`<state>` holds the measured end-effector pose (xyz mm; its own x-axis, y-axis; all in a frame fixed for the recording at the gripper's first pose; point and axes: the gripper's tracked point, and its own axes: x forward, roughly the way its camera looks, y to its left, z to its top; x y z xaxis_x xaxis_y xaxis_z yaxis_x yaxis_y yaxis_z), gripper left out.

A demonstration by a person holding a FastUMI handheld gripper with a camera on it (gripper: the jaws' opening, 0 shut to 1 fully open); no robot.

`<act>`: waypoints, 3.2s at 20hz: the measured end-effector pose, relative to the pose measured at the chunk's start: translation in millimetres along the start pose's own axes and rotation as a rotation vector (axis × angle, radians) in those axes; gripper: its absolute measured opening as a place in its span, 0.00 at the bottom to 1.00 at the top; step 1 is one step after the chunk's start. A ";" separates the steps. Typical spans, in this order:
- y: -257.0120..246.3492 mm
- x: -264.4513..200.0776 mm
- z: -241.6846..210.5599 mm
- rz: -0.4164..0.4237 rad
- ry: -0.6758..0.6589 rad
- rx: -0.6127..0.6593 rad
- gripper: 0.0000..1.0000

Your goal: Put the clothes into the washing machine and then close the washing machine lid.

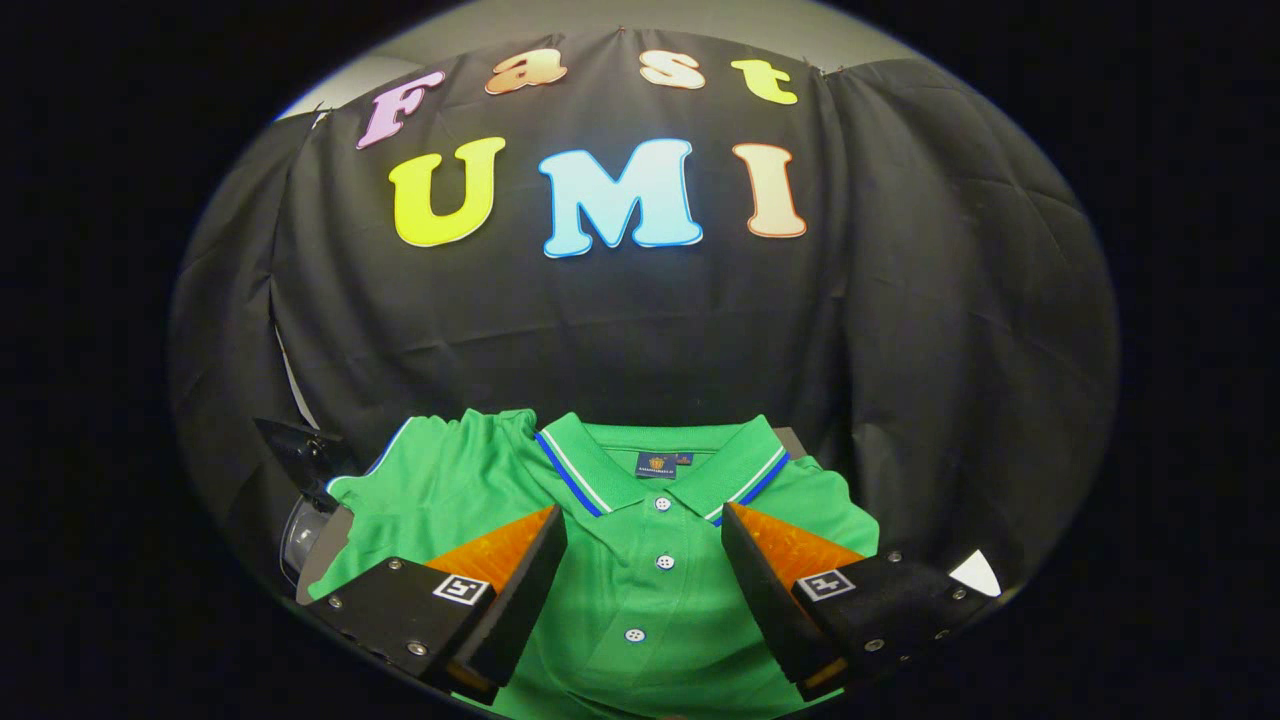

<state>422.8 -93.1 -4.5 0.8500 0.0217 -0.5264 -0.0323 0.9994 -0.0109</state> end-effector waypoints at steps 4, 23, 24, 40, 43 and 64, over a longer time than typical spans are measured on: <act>2.9 13.6 -21.0 0.004 0.106 -0.034 0.96; 18.1 13.4 -17.1 0.183 0.092 0.032 0.04; 20.2 10.4 -13.2 0.181 0.062 0.037 0.03; 86.9 -83.7 72.3 0.162 -0.300 0.096 0.03; 125.1 -99.9 81.3 0.188 -0.335 0.115 0.03; 410.9 -157.5 70.0 0.416 -0.388 0.039 0.03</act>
<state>312.4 316.0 133.4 0.9009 0.4144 -0.1288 -0.3925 0.9047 0.1656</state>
